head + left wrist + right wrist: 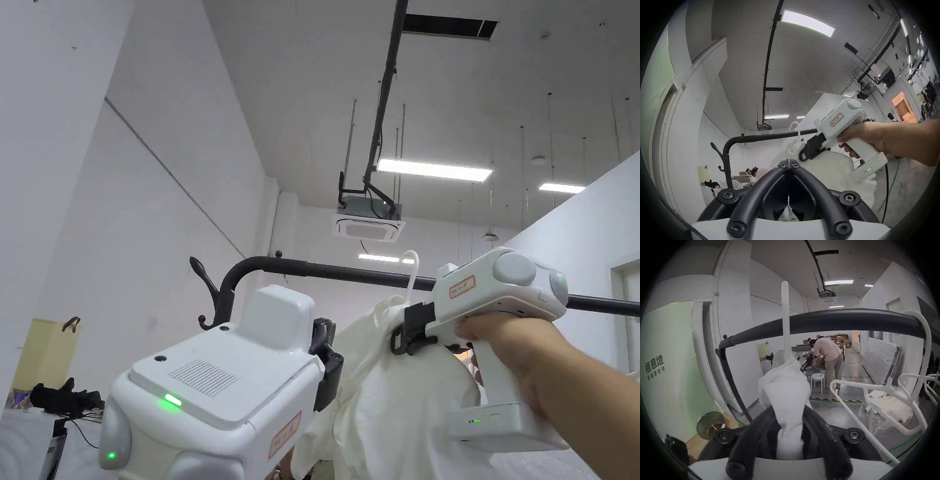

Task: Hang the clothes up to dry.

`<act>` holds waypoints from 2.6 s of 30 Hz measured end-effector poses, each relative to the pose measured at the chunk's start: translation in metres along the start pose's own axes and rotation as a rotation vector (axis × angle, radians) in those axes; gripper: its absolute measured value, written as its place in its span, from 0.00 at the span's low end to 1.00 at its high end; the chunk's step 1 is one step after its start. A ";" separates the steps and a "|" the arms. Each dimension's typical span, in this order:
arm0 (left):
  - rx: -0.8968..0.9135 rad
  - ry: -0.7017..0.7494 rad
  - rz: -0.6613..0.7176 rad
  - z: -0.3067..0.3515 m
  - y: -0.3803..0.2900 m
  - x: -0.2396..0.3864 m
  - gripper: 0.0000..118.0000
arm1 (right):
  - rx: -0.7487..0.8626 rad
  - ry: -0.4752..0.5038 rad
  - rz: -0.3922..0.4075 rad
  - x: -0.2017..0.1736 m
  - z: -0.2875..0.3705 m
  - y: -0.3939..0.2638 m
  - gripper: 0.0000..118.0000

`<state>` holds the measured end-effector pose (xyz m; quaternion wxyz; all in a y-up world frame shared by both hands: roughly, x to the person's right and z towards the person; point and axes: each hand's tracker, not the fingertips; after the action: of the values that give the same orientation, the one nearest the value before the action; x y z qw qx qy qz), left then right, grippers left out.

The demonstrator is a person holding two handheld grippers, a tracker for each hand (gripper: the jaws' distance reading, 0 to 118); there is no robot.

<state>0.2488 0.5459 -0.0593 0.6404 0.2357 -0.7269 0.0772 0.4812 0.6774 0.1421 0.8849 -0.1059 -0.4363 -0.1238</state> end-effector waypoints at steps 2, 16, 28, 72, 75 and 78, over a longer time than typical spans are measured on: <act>0.000 -0.006 0.002 0.000 -0.003 -0.001 0.00 | -0.004 -0.006 0.001 0.001 -0.006 0.002 0.07; -0.020 -0.018 0.031 0.002 -0.020 -0.007 0.00 | -0.004 0.011 0.033 -0.002 -0.024 -0.028 0.11; -0.069 0.015 0.079 0.035 -0.032 -0.018 0.00 | 0.465 -0.012 0.159 -0.016 0.092 -0.134 1.00; -0.457 -0.093 0.412 0.335 -0.060 -0.151 0.00 | -0.012 1.455 0.234 -0.203 -0.086 -0.326 0.05; -0.502 0.032 0.376 0.382 -0.047 -0.150 0.00 | -0.069 1.590 0.240 -0.260 -0.110 -0.341 0.05; -0.519 0.159 0.361 0.433 -0.030 -0.138 0.00 | -0.112 1.698 0.241 -0.314 -0.121 -0.354 0.05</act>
<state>-0.1155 0.3742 -0.2713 0.7097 -0.0749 -0.7002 0.0197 0.2765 0.3459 -0.1529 0.9123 -0.0665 0.3945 -0.0877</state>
